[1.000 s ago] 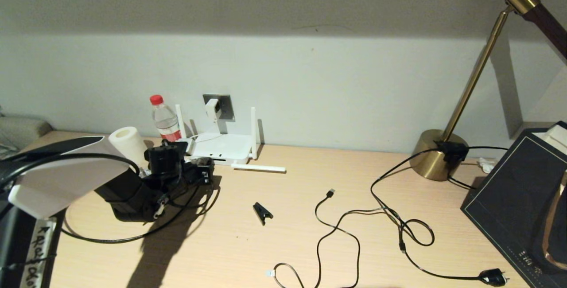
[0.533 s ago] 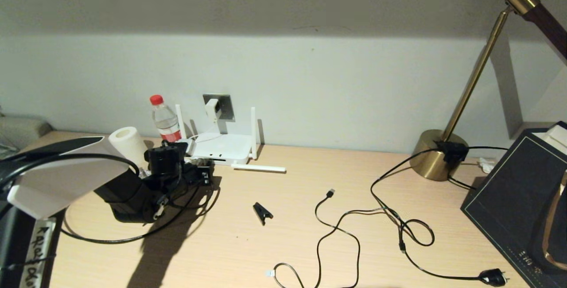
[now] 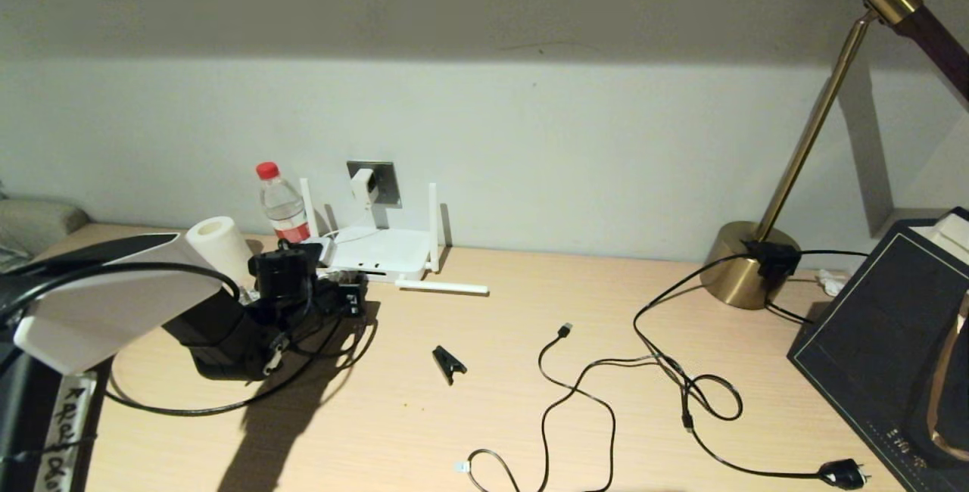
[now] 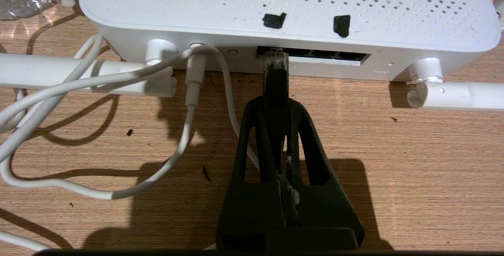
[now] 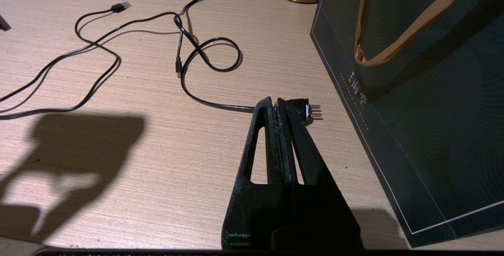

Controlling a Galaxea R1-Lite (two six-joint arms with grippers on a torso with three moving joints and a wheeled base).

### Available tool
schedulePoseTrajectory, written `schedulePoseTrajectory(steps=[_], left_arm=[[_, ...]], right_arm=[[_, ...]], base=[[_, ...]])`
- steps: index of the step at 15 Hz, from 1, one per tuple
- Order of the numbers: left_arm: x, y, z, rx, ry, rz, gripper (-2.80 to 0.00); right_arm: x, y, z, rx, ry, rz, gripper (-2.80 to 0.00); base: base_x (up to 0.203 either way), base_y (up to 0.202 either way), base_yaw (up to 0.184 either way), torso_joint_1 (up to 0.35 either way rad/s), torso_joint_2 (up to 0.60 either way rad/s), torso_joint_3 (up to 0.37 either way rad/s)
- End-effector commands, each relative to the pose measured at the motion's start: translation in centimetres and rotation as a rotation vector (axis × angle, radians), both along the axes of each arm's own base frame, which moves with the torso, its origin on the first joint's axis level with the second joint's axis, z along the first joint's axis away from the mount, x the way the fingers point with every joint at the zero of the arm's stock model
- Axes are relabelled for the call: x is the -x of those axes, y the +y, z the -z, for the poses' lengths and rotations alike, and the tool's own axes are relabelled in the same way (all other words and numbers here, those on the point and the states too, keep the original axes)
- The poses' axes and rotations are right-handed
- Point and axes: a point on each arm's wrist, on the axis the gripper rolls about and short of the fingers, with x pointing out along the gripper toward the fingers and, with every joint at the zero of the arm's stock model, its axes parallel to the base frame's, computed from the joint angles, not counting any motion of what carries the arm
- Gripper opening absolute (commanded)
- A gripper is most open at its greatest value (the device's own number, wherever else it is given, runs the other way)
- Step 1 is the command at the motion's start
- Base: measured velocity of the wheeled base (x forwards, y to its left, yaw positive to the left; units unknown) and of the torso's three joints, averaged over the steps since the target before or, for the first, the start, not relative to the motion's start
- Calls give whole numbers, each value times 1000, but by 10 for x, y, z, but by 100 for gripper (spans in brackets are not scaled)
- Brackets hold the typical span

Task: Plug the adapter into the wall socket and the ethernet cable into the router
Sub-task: Plug cable into router interface

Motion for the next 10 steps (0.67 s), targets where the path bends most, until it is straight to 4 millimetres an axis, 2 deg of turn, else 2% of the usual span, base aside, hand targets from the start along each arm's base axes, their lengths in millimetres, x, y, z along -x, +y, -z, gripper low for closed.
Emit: schedulePoseTrajectory(steps=[1,10], left_arm=[[-1,0,0,1,-5,1,-280],[-4,-1,0,1,-13,-1,-280]], right_arm=[[0,0,0,1,1,-1,-280],[0,0,0,1,2,-1,-280]], base=[[0,0,0,0,0,0],[0,0,0,0,0,0]])
